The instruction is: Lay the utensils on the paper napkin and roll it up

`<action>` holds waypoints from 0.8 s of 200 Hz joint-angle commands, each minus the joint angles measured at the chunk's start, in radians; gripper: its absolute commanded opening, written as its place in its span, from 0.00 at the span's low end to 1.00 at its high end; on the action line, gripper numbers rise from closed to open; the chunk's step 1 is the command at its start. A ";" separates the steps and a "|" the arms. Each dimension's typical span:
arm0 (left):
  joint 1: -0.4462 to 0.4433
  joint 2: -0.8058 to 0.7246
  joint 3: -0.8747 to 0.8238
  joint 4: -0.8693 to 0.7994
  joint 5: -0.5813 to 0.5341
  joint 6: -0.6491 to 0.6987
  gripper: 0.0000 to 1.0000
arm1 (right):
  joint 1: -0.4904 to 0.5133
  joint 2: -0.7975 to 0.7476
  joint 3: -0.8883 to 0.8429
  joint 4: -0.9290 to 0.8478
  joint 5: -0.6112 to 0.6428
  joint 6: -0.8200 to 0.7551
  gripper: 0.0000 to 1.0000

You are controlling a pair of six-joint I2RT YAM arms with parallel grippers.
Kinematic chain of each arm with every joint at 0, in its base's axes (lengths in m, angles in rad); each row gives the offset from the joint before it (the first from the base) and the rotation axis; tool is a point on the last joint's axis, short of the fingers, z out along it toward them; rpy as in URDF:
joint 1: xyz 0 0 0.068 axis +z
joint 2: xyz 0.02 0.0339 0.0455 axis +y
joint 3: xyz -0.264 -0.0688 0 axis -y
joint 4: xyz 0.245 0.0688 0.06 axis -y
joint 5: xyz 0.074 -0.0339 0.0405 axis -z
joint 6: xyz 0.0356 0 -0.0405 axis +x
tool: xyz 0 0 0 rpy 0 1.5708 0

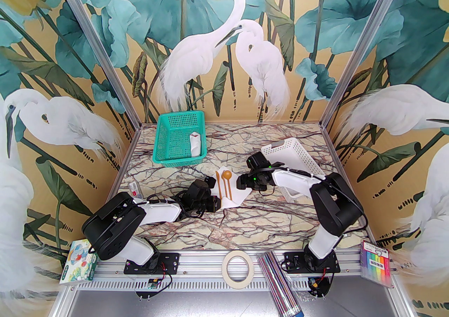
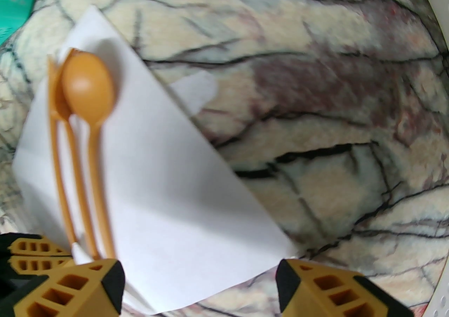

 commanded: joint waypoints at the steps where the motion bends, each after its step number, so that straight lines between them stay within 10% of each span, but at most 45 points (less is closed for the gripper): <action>1: 0.003 0.024 -0.001 -0.100 -0.016 0.020 0.10 | 0.000 0.025 0.031 -0.020 0.039 -0.024 0.81; 160: 0.004 0.026 -0.006 -0.091 -0.016 0.014 0.10 | 0.022 -0.020 -0.053 0.205 -0.271 0.122 0.81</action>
